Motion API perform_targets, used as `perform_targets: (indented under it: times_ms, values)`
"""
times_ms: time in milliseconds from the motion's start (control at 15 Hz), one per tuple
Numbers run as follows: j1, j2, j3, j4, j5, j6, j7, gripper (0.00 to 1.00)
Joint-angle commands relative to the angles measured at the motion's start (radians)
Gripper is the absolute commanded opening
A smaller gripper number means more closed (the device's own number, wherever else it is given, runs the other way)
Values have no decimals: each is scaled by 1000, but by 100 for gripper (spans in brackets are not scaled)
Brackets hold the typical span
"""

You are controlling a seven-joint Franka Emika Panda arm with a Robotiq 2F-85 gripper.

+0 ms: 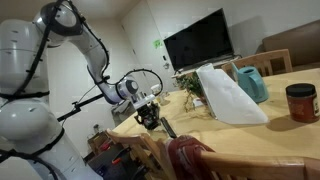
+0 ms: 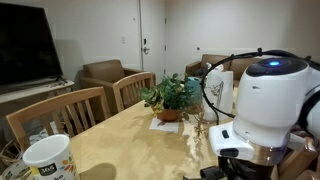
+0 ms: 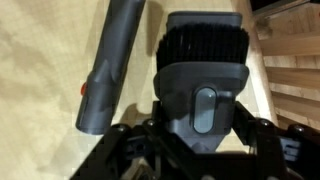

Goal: Move the grey gadget to the right

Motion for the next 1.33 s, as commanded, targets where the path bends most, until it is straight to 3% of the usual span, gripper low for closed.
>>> perform_targets:
  times_ms: [0,1267]
  values:
    - [-14,2,12,26,8,-32,-22,43]
    - [-20,10,-6,58,11,-83,7,43]
